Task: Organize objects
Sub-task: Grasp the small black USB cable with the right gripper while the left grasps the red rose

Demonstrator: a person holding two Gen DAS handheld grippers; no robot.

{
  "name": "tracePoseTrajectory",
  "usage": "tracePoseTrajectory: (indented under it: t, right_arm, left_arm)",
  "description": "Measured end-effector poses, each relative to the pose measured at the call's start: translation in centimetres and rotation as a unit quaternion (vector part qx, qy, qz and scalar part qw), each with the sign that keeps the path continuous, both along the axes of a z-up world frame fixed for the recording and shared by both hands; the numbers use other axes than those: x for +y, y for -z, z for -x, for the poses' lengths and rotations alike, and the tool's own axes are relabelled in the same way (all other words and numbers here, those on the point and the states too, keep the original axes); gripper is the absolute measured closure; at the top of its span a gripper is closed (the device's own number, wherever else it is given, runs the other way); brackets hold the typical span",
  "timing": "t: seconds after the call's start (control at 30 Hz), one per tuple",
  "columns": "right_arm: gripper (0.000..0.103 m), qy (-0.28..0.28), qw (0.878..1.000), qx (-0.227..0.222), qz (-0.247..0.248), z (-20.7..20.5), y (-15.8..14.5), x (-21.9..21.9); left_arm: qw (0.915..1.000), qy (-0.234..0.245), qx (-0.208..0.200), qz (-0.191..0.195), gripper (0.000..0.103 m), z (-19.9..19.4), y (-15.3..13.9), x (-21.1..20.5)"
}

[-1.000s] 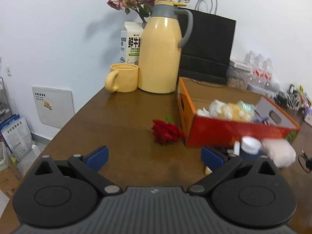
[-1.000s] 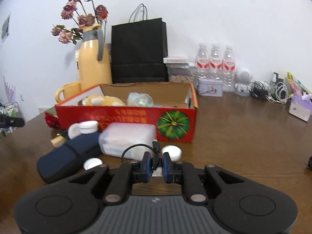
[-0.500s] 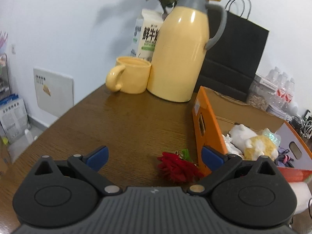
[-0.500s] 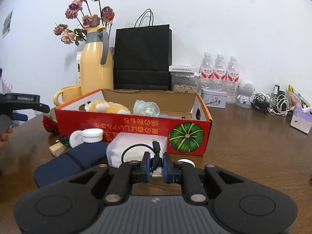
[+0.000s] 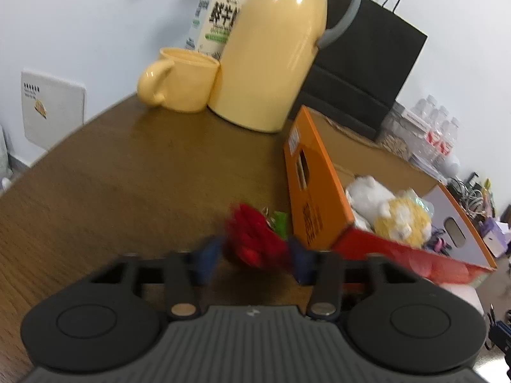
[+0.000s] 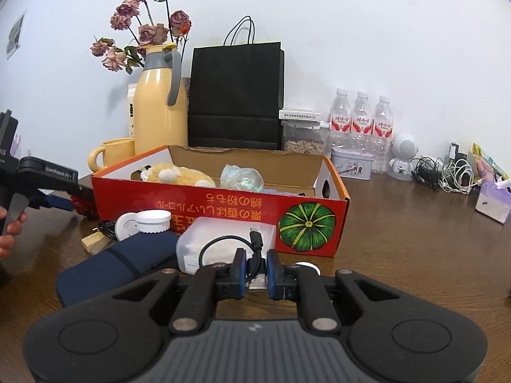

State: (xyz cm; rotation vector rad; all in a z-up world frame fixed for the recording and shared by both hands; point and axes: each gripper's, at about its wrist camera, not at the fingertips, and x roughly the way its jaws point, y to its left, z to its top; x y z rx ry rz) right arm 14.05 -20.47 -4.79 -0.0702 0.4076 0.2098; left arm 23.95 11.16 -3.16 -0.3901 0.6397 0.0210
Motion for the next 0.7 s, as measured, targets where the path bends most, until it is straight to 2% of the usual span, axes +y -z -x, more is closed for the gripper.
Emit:
tracePoseTrajectory:
  t: [0.3,0.7]
  right_arm:
    - [0.091,0.002,1.000,-0.012,0.001,0.4,-0.1,0.0]
    - [0.091,-0.001,1.000,-0.029,0.000,0.9,-0.3,0.0]
  left_arm:
    - [0.9987,-0.011,-0.039,-0.029,0.068,2.4,-0.8,-0.9]
    - [0.9928,-0.028,-0.094,-0.068,0.068,6.9,-2.0,-2.1]
